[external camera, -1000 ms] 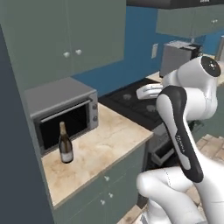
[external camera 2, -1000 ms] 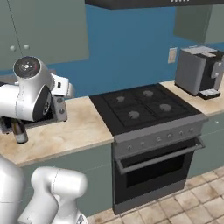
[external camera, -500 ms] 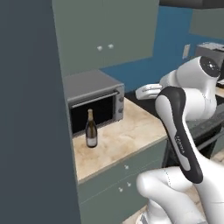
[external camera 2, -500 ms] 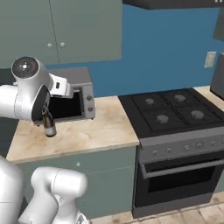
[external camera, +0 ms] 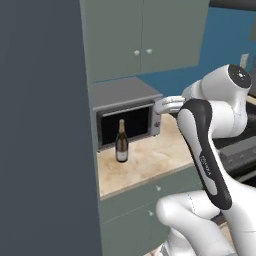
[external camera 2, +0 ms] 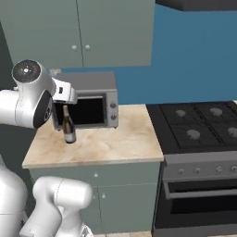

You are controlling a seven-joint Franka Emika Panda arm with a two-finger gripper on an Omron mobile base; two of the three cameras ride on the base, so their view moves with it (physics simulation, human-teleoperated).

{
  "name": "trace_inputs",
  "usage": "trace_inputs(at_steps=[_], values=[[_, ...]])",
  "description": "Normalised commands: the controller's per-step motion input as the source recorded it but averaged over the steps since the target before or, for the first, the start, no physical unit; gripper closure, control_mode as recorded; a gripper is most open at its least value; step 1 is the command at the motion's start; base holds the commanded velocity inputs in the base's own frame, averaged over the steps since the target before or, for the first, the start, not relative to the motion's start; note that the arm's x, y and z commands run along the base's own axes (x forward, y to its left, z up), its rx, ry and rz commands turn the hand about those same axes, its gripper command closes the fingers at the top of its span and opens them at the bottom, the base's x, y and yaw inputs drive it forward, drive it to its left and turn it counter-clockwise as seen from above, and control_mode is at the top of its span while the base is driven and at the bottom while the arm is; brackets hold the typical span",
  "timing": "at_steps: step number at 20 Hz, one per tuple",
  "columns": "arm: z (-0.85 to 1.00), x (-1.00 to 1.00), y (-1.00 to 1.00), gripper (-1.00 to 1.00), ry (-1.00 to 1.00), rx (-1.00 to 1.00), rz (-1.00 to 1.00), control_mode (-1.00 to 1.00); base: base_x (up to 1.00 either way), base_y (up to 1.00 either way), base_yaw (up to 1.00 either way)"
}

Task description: Move the drinks to the dining counter.

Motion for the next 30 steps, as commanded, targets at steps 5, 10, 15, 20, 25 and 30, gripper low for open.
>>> trace_inputs(at_steps=[5,10,15,20,25,30], values=[[0.00,0.00,0.00,-1.00,0.00,0.00,0.00,1.00,0.09,0.14,0.28],[0.00,0.00,0.00,-1.00,0.00,0.00,0.00,1.00,0.12,0.12,0.26],[0.00,0.00,0.00,-1.00,0.00,0.00,0.00,1.00,0.28,0.07,0.20],[0.00,0.00,0.00,-1.00,0.00,0.00,0.00,1.00,0.44,0.00,0.10],[0.00,0.00,0.00,-1.00,0.00,0.00,0.00,1.00,0.42,0.00,0.03],[0.00,0.00,0.00,-1.00,0.00,0.00,0.00,1.00,0.07,0.00,0.01]])
